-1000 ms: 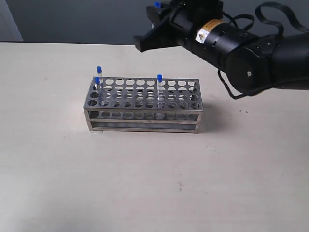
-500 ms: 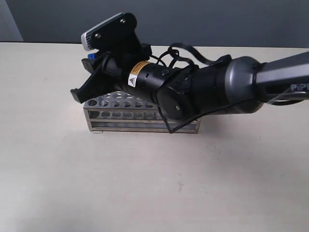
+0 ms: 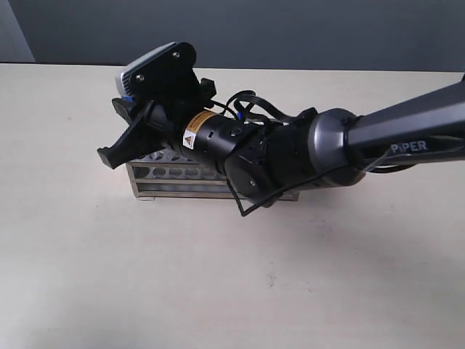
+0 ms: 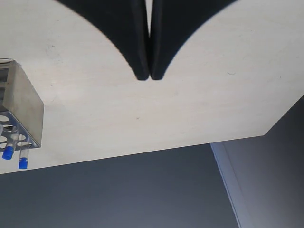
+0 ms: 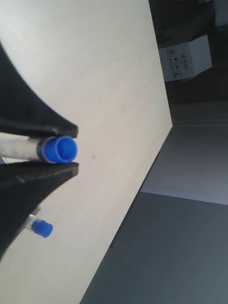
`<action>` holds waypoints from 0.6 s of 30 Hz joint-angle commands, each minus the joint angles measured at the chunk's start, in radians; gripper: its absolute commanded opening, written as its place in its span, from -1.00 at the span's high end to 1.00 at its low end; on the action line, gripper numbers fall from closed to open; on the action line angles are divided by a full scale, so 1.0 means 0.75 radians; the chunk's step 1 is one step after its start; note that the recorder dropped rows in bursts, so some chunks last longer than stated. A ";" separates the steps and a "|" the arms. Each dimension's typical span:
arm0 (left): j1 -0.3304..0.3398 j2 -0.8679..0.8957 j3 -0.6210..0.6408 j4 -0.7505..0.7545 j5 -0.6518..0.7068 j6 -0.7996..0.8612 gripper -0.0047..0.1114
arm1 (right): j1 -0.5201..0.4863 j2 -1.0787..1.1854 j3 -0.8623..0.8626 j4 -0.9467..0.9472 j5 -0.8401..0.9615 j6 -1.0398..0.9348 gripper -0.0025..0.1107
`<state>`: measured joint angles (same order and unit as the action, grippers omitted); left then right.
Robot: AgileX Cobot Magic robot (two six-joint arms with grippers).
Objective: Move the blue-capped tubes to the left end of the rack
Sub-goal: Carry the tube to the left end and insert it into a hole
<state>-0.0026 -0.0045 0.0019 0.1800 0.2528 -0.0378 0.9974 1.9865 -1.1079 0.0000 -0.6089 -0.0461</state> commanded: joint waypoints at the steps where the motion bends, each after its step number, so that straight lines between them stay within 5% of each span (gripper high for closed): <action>1: -0.009 0.006 -0.003 -0.003 -0.018 -0.005 0.91 | 0.000 0.039 -0.007 0.007 -0.038 -0.004 0.97; 18: -0.009 0.006 -0.003 -0.003 -0.018 -0.005 0.91 | -0.043 0.041 -0.104 0.037 0.011 -0.047 0.97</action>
<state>-0.0026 -0.0045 0.0019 0.1800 0.2528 -0.0378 0.9720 2.0196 -1.1722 0.0279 -0.6100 -0.0718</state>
